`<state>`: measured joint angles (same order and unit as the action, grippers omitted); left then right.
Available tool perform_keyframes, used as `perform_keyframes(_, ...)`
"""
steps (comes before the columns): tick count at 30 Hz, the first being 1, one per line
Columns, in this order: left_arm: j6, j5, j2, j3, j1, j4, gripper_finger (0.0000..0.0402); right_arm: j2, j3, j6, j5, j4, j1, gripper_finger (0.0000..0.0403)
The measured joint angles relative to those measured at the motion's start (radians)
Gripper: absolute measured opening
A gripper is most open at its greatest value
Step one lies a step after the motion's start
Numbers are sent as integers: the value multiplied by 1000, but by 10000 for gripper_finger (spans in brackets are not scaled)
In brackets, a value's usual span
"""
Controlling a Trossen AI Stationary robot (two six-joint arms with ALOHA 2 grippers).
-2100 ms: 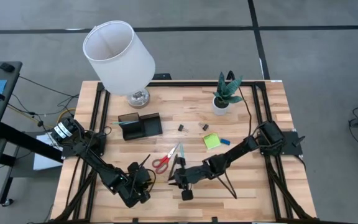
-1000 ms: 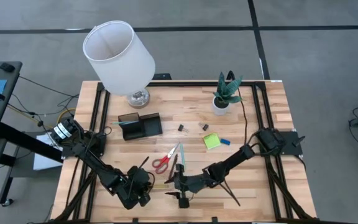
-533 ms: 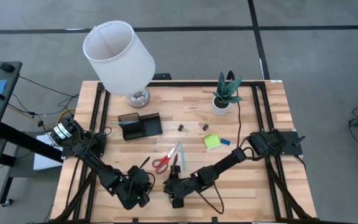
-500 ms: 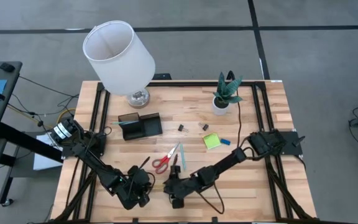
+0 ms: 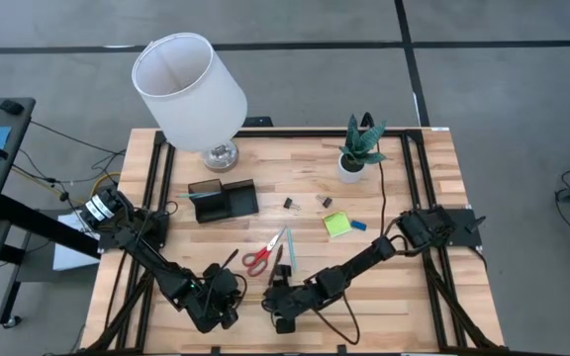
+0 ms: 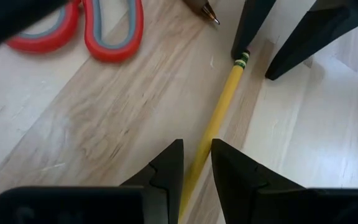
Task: Pick and place office supplies into organizer
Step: Put the yellow pencil into the black desk organizer
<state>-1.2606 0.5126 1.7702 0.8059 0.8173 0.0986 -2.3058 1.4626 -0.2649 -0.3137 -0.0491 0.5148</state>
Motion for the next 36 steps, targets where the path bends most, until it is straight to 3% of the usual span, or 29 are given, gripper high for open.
perform_keyframes(21,-6,-10,-1,0,0,0,75,0,-3,3,-1,48,2,14)
perform_keyframes(36,423,-36,-1,0,0,-98,97,8,-8,11,-6,9,1,2)
